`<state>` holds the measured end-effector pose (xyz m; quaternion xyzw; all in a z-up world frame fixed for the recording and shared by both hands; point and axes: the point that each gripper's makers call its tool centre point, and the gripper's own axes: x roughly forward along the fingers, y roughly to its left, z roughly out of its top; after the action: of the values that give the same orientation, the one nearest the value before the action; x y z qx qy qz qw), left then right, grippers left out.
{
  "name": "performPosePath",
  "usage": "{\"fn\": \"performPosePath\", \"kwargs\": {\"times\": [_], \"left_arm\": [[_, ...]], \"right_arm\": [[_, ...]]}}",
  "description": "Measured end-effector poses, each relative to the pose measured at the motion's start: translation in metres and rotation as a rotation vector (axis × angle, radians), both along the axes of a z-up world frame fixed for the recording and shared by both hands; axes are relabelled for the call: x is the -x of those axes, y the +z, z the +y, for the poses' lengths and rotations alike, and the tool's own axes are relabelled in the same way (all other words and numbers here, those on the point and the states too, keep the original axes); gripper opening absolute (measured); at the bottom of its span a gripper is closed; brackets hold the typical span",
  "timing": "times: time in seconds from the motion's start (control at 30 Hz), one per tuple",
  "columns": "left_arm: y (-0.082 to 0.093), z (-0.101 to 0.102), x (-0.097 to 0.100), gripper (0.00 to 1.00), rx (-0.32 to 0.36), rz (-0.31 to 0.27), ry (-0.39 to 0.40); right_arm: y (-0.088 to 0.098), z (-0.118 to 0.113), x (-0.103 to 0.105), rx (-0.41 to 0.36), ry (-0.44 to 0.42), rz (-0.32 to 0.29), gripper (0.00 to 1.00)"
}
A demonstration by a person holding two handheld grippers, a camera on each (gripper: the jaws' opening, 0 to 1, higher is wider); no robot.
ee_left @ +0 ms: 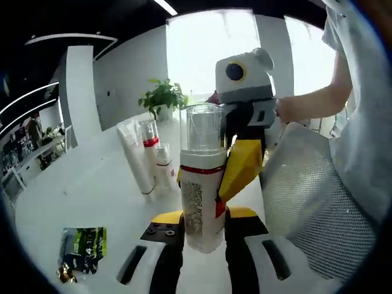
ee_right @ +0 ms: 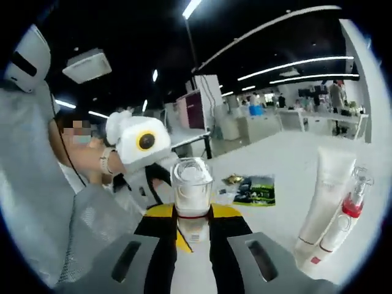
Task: Arrange the skincare products in the storage area until every visible bottle or jar stands upright without overlapping.
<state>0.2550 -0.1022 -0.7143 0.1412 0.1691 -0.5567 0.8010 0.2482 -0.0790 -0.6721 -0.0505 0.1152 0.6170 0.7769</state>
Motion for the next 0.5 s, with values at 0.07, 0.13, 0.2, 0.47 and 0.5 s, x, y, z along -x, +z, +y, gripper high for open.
{"fn": "performPosePath", "kwargs": {"times": [0.07,0.13,0.2,0.47,0.5], "left_arm": [[-0.002,-0.002,0.002,0.26,-0.007,0.006,-0.009],[-0.004,-0.004,0.004,0.25,-0.017,0.008,-0.015],[-0.005,-0.004,0.004,0.25,-0.020,0.018,-0.012],[-0.005,-0.011,0.018,0.24,-0.001,0.073,-0.075],[-0.004,-0.012,0.019,0.24,0.005,0.074,-0.082]], "right_arm": [[-0.003,-0.001,-0.001,0.022,0.020,-0.002,0.19],[-0.005,0.000,0.001,0.042,0.040,-0.017,0.19],[-0.006,0.000,0.001,0.045,0.044,-0.020,0.19],[-0.004,0.005,0.017,0.049,0.197,-0.058,0.19],[-0.003,0.005,0.018,0.047,0.207,-0.057,0.19]]}}
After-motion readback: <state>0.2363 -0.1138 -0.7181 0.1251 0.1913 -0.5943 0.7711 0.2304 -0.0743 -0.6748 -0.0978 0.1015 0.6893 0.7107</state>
